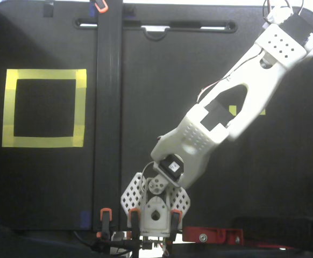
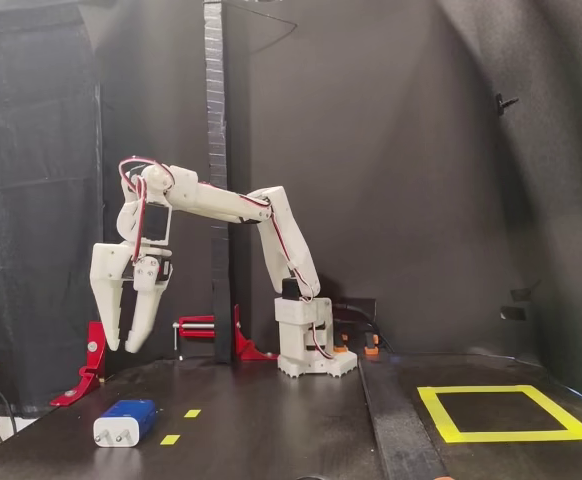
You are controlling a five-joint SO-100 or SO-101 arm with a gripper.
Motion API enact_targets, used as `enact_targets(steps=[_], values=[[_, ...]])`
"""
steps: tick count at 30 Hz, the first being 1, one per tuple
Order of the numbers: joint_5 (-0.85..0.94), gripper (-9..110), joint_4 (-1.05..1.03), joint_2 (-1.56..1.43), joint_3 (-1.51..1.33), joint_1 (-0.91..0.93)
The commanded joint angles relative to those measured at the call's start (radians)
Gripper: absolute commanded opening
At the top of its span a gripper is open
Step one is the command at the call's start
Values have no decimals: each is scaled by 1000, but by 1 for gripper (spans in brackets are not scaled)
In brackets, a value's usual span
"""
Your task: Grasp the block and place it in the designated area.
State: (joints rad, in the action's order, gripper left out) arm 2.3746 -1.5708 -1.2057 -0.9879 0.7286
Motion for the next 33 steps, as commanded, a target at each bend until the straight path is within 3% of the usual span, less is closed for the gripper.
enact_targets(steps=[1, 7, 19, 33], values=[[5, 30, -2, -12, 38, 6], [29, 41, 18, -17, 38, 17], [48, 41, 21, 12, 35, 32], [49, 41, 163, 199, 35, 40]])
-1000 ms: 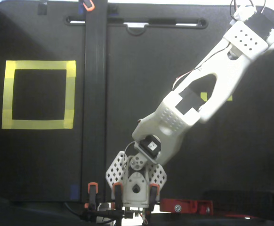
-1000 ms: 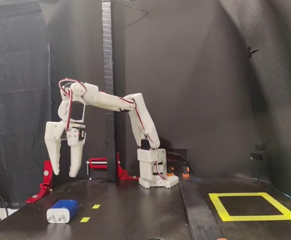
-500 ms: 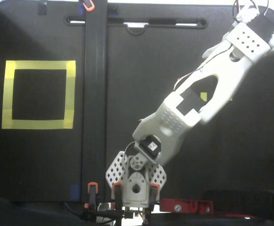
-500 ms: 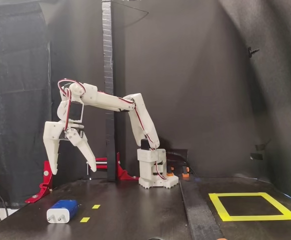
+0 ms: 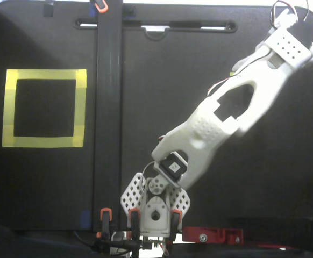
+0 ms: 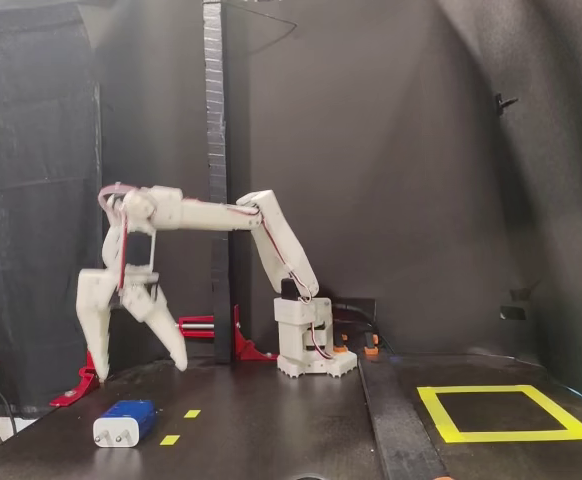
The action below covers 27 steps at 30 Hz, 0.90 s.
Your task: Grasp the block and place it in the designated area.
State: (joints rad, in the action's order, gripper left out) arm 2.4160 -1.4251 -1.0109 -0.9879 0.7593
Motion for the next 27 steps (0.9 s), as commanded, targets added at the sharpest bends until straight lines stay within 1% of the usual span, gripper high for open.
enact_targets(steps=[1, 27], values=[[8, 41, 23, 15, 35, 9], [29, 41, 89, 164, 35, 17]])
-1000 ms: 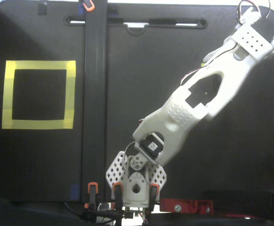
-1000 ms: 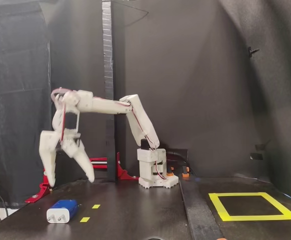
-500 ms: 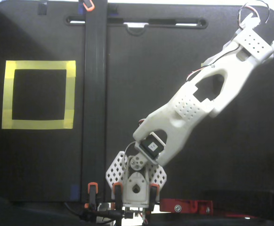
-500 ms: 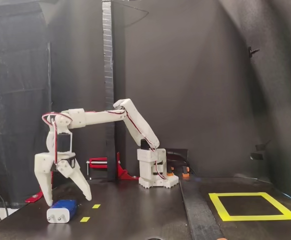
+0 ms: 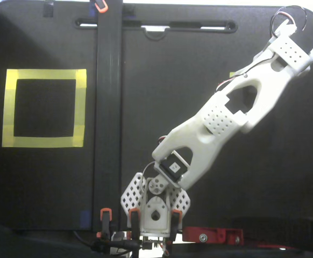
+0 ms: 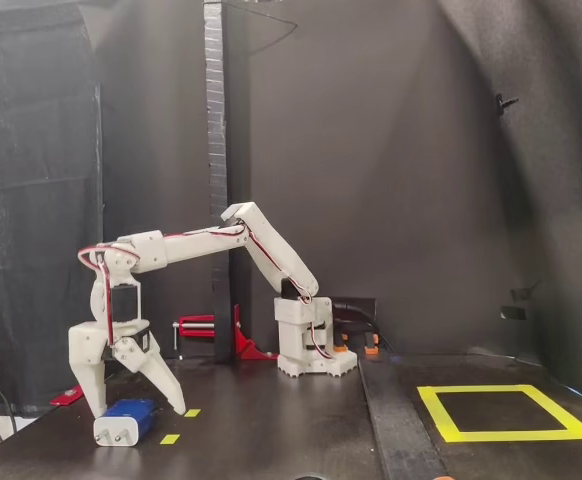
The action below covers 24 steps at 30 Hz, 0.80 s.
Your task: Grasp the block and place it in the designated area.
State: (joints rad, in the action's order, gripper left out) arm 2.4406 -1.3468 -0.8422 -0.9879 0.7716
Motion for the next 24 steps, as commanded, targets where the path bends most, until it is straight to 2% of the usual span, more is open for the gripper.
enact_targets(steps=[1, 9, 15, 24], values=[[6, 41, 18, 2, 35, 6], [12, 39, 43, 18, 35, 12], [12, 21, 35, 20, 34, 14], [14, 19, 15, 20, 32, 15]])
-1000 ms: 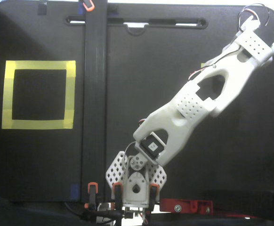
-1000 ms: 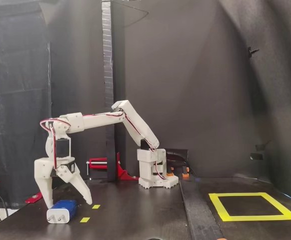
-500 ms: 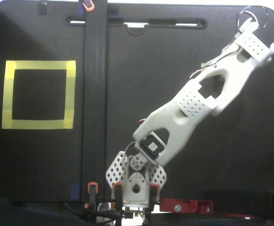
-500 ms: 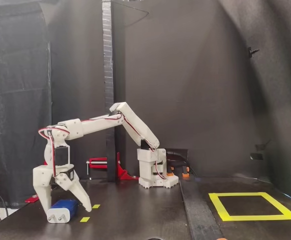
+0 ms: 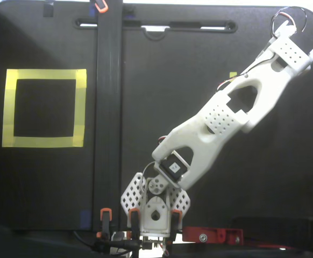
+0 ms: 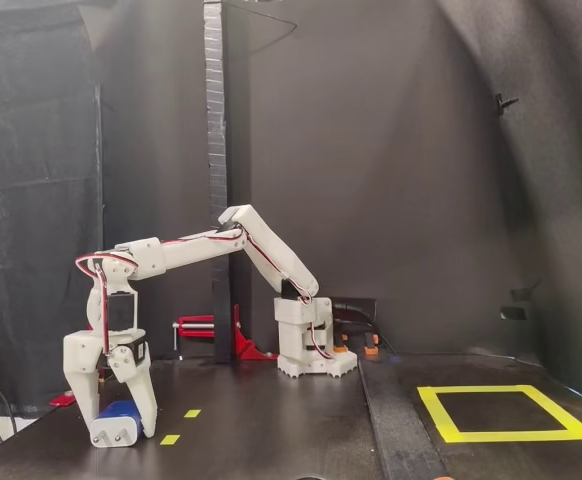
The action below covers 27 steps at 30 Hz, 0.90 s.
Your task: Grasp the block and place it in the designated area.
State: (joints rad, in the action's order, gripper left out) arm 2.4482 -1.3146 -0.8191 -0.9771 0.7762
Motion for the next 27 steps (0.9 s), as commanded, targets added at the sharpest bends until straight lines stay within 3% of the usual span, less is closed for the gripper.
enact_targets(steps=[1, 13, 27], values=[[6, 19, -18, -3, 21, 11], [0, 19, -28, -32, 25, 11], [-60, 19, -210, -299, 25, -17]])
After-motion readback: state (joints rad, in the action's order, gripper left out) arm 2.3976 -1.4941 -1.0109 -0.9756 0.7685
